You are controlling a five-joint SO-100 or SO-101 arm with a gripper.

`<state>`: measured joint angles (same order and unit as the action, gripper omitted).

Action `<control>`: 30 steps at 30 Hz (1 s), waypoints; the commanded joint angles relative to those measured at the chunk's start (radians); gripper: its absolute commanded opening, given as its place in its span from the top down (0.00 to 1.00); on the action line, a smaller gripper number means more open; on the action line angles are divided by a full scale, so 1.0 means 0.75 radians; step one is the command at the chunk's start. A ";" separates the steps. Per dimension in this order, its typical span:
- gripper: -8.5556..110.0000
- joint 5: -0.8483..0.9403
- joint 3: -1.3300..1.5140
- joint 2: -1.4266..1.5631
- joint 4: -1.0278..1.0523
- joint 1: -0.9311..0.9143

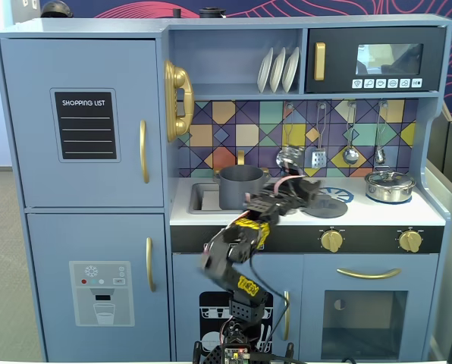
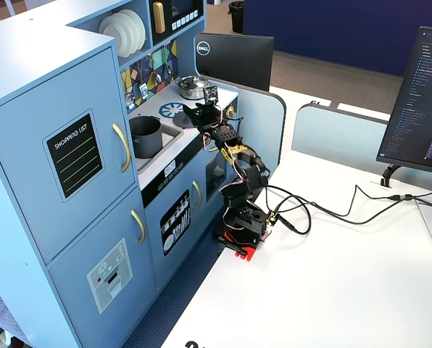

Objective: Take off the lid from the gray recipient and place it on the counter

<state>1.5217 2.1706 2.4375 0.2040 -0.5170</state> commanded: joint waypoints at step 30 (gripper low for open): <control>0.93 -0.043 1.107 0.986 1.563 0.751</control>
<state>1.5033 3.0051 3.1723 1.2870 0.0614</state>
